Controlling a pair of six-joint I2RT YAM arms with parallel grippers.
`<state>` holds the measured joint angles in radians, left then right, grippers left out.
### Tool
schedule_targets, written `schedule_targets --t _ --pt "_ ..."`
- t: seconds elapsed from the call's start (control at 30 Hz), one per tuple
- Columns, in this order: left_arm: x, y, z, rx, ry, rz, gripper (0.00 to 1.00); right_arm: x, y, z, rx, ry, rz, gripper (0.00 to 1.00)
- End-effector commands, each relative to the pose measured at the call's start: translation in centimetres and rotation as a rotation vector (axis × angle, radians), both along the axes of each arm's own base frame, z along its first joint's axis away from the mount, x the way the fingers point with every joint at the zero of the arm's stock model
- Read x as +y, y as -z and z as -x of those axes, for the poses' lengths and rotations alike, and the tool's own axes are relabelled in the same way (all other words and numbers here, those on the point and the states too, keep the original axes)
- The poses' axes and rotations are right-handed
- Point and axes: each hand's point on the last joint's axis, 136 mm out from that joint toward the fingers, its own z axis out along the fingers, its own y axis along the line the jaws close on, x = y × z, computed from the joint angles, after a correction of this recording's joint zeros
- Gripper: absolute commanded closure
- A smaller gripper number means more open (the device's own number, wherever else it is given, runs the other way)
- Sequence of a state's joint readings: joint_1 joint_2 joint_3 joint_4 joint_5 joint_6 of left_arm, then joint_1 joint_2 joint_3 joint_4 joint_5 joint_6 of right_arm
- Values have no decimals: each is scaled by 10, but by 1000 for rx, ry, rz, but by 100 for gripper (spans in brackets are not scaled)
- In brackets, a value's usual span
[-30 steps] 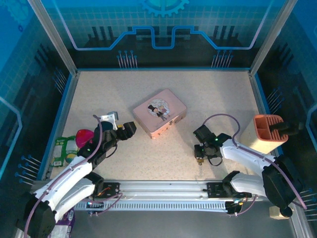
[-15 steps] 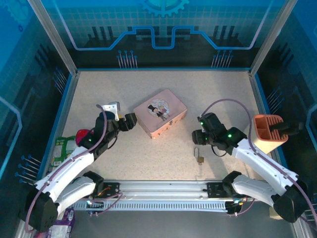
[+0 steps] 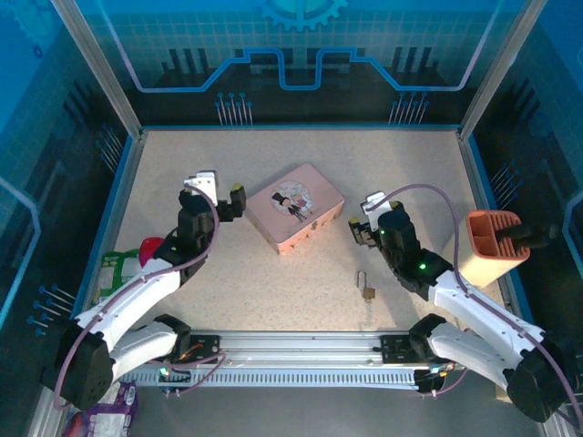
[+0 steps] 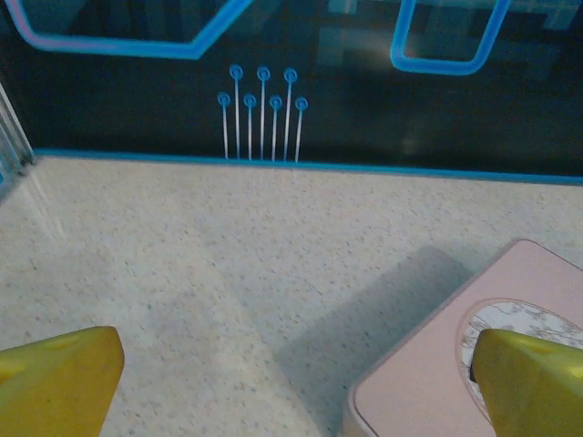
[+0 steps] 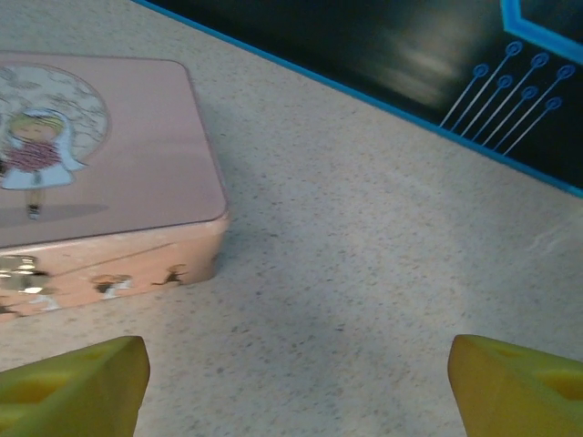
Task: Unlock the padlock with the key
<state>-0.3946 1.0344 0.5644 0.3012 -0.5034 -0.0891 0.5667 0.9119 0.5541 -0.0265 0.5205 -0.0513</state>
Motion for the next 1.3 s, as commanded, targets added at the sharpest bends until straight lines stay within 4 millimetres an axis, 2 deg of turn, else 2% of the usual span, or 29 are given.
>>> schedule_targets --t 0.0,0.07,0.27,0.4,0.67,0.83,1.0,1.13,1.27 --pt "14 -4 0 -142 -36 -139 1 -18 -18 -19 -130 75 14 13" --pt "15 5 0 -171 -30 -174 1 -26 -9 -24 -119 101 9 12" --pt "26 48 -14 -83 -58 -253 1 -43 20 -43 -93 164 14 11" --pt "30 62 -19 -99 -55 -297 1 -49 34 -51 -91 178 32 10" --pt "48 102 -28 -5 -55 -211 1 -58 53 -60 -99 171 -29 9" --pt "59 110 -33 21 -48 -134 1 -67 60 -63 -108 179 -75 9" --pt "71 131 -42 81 -11 -28 1 -76 60 -70 -130 184 -134 9" --pt "67 130 -43 96 17 -16 1 -85 59 -75 -139 188 -184 9" --pt "69 130 -45 95 15 -6 1 -90 70 -84 -134 182 -227 9"
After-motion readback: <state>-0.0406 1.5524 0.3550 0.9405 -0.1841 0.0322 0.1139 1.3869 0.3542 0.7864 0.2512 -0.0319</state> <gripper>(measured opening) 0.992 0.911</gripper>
